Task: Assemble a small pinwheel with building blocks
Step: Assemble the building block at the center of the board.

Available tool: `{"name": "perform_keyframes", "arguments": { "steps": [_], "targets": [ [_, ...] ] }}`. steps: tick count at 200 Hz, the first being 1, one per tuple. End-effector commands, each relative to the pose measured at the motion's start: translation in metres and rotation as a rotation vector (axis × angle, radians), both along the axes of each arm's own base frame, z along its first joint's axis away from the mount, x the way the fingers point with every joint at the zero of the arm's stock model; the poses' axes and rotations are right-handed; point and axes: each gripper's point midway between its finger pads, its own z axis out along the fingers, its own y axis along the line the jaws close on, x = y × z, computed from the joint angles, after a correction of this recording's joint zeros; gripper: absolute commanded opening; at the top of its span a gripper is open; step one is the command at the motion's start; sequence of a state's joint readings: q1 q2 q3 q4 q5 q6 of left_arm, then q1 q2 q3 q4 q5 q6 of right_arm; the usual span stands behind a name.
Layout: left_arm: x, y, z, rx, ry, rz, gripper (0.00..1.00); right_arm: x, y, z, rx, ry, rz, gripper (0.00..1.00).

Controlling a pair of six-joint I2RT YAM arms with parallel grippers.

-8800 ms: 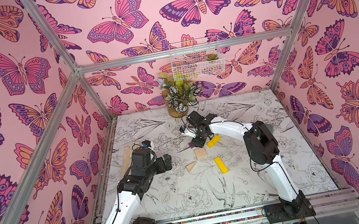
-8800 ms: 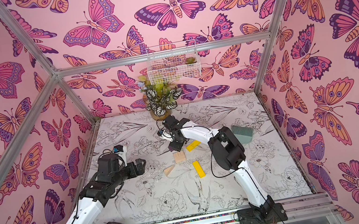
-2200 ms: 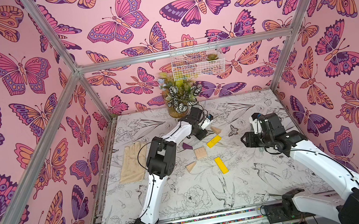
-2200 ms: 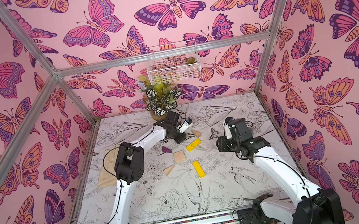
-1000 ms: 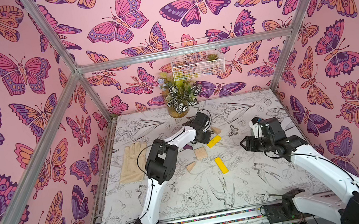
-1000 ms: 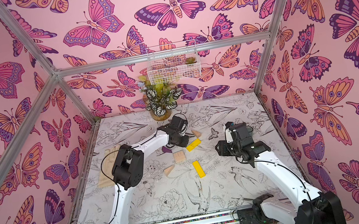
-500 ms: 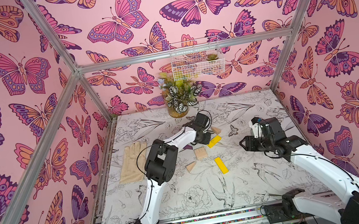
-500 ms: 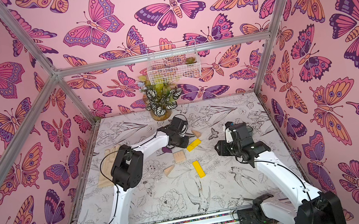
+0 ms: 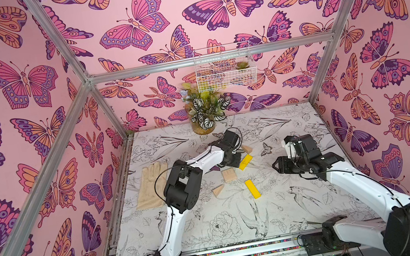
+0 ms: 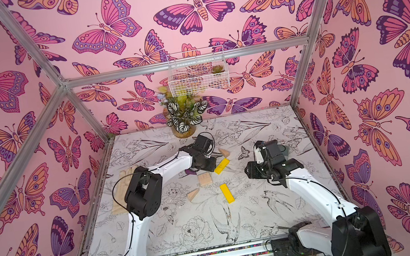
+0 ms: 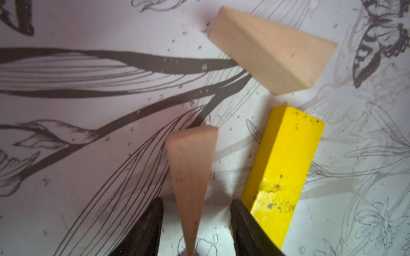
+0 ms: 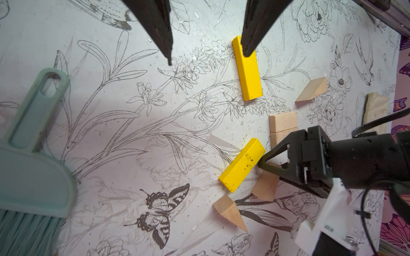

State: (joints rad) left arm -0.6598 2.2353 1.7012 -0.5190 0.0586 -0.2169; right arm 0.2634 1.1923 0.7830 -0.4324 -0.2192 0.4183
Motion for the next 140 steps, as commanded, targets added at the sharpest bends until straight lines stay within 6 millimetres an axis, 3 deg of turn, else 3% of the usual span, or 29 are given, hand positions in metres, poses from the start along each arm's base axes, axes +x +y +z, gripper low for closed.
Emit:
{"name": "perform_keyframes", "arguments": {
  "steps": [1,48,92,140],
  "targets": [
    [-0.019,0.021,0.004,0.053,0.05,0.028,0.56,0.014,0.01,0.007,-0.035,-0.006,0.015,0.53],
    [-0.028,0.038,0.046,0.027,-0.024,0.071,0.61,0.038,0.051,-0.013,-0.169,0.067,0.03,0.55],
    [-0.048,0.066,0.085,-0.008,-0.088,0.117,0.64,0.064,0.094,-0.034,-0.207,0.106,-0.013,0.59],
    [-0.078,0.097,0.098,-0.052,-0.11,0.168,0.67,0.083,0.103,-0.058,-0.279,0.146,-0.09,0.59]
  ]
}}
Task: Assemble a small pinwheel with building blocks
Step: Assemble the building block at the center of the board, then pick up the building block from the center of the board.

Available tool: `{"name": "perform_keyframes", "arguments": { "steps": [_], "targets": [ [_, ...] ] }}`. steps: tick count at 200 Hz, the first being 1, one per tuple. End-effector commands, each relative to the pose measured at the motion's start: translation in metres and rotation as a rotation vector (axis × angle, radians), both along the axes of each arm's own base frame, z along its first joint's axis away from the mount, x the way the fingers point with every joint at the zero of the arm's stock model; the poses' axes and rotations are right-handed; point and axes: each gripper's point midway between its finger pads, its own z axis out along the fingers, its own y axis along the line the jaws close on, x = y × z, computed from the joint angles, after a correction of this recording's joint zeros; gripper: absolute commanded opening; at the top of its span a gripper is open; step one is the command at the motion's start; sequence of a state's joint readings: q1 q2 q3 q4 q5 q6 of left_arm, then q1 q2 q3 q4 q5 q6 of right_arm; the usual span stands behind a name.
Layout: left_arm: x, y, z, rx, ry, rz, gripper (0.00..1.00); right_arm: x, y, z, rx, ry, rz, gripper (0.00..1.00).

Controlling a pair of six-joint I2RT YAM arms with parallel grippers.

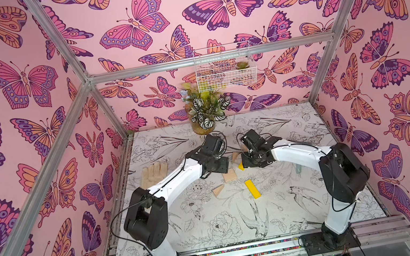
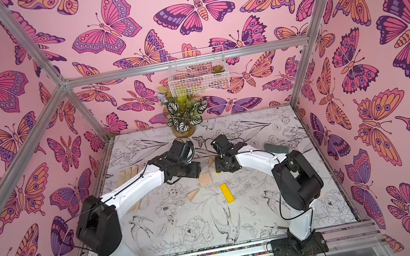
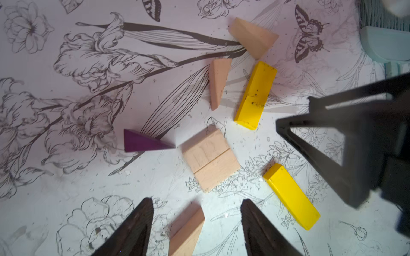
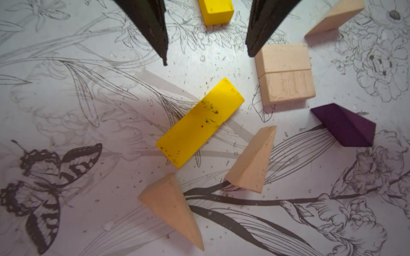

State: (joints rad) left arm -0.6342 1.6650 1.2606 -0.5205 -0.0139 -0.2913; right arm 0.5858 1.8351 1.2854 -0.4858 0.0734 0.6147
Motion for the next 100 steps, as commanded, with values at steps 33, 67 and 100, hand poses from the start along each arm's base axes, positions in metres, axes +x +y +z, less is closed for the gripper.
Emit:
{"name": "perform_keyframes", "arguments": {
  "steps": [33,67,100],
  "targets": [
    [-0.034,0.028,-0.004,-0.031,0.017,0.051,0.68,0.013,-0.01,-0.024,-0.101,0.036,-0.136,0.59],
    [-0.054,0.042,-0.009,-0.039,0.023,0.068,0.69,0.024,-0.006,-0.031,-0.097,0.033,-0.173,0.6],
    [-0.067,0.05,-0.015,-0.047,0.037,0.079,0.69,0.03,-0.001,-0.035,-0.076,0.037,-0.206,0.6]
  ]
}}
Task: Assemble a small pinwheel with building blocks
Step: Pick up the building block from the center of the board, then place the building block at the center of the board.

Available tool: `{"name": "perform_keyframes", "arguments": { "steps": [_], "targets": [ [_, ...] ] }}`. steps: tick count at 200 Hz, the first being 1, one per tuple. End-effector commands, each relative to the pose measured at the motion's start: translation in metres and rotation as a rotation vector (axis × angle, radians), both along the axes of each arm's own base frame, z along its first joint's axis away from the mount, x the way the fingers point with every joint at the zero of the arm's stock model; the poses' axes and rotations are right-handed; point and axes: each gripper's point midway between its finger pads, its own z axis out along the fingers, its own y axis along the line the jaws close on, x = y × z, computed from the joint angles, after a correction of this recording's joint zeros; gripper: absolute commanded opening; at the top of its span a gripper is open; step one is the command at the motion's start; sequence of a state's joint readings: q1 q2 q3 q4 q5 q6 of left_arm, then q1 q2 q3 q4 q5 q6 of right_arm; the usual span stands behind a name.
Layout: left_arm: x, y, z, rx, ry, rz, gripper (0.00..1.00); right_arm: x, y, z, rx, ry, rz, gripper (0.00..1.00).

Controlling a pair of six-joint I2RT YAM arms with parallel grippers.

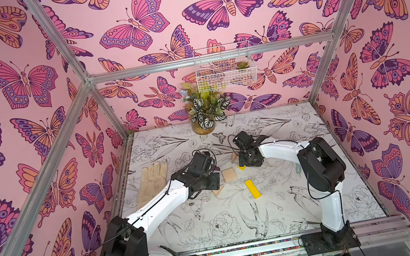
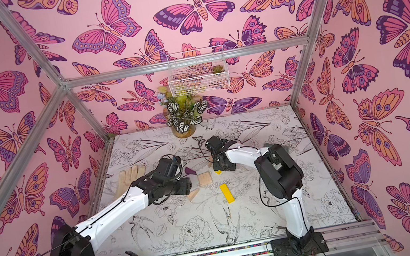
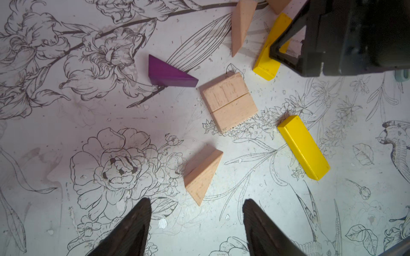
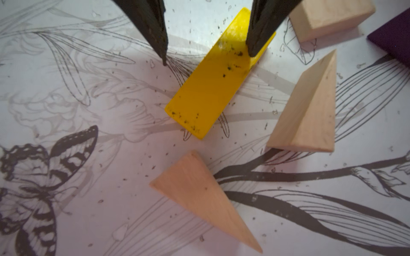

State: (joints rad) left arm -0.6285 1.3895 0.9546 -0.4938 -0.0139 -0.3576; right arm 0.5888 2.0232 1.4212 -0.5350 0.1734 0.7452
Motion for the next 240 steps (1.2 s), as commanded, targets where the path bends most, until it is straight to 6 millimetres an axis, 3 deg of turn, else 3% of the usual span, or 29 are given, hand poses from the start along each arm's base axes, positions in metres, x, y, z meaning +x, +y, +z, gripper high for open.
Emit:
{"name": "perform_keyframes", "arguments": {
  "steps": [1,75,113,154,203,240],
  "targets": [
    [-0.009,0.005,-0.004,-0.022,0.013,0.018,0.69,0.006,0.002,0.003,0.005,-0.014,-0.053,0.6],
    [-0.017,0.007,-0.008,-0.026,0.023,0.017,0.71,0.011,0.003,-0.012,-0.025,0.016,-0.066,0.58],
    [-0.016,0.008,-0.008,-0.025,0.021,0.019,0.71,0.0,-0.006,-0.014,-0.058,0.035,-0.044,0.44],
    [-0.016,0.007,-0.011,-0.017,0.032,0.017,0.72,-0.033,-0.028,-0.001,-0.067,0.028,-0.004,0.3],
    [-0.013,0.002,-0.014,-0.014,0.041,0.011,0.72,-0.089,-0.039,0.013,-0.006,0.071,0.09,0.27],
    [-0.013,0.0,-0.014,-0.014,0.042,0.01,0.73,-0.119,-0.046,0.007,-0.007,0.119,0.132,0.29]
  ]
}}
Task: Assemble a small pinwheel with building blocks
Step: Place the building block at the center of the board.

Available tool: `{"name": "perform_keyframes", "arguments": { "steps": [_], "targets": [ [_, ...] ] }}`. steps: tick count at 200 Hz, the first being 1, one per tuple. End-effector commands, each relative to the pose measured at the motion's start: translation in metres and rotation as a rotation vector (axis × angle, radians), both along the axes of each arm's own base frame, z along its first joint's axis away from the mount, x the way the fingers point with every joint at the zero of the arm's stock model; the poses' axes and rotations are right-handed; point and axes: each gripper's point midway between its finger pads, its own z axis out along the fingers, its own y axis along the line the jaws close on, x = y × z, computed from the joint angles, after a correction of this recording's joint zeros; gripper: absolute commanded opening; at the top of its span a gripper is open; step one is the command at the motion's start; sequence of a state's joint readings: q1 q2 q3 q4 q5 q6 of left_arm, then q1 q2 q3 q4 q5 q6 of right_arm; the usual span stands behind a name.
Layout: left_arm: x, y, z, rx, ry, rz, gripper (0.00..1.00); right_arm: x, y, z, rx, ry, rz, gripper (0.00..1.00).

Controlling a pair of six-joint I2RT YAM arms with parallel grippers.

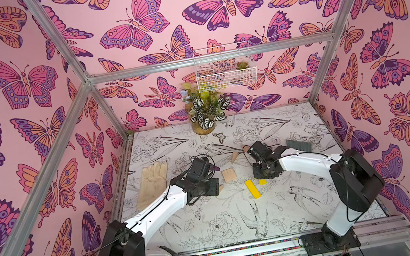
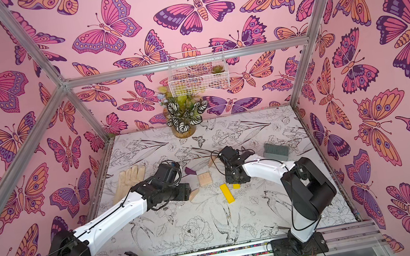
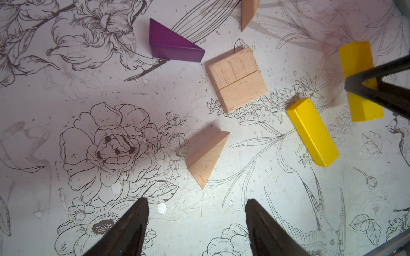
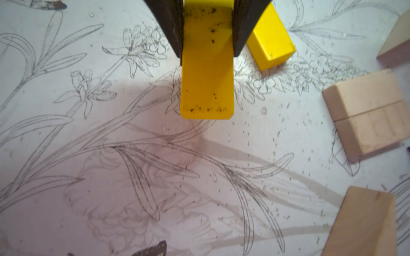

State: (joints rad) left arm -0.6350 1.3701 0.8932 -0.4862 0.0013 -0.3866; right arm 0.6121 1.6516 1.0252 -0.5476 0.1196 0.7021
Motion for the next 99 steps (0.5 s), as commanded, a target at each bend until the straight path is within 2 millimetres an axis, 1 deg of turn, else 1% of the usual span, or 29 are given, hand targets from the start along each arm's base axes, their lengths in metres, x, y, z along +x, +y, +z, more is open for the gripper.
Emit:
{"name": "perform_keyframes", "arguments": {
  "steps": [1,25,43,77,99],
  "targets": [
    [0.001,-0.005,0.001,-0.012,-0.002,-0.001,0.73,-0.023,-0.002,-0.009,-0.014,0.061,0.053,0.29],
    [0.0,-0.005,0.0,-0.01,0.001,0.0,0.73,-0.033,-0.004,-0.02,-0.023,0.102,0.071,0.3],
    [-0.001,-0.004,0.0,-0.012,-0.001,-0.001,0.73,-0.039,0.0,-0.026,-0.018,0.126,0.095,0.3],
    [-0.002,-0.001,0.001,-0.005,-0.01,0.002,0.74,-0.055,0.001,-0.033,-0.034,0.168,0.13,0.33],
    [-0.002,-0.001,0.0,-0.002,-0.01,0.004,0.74,-0.064,-0.003,-0.038,-0.034,0.186,0.117,0.34]
  ]
}}
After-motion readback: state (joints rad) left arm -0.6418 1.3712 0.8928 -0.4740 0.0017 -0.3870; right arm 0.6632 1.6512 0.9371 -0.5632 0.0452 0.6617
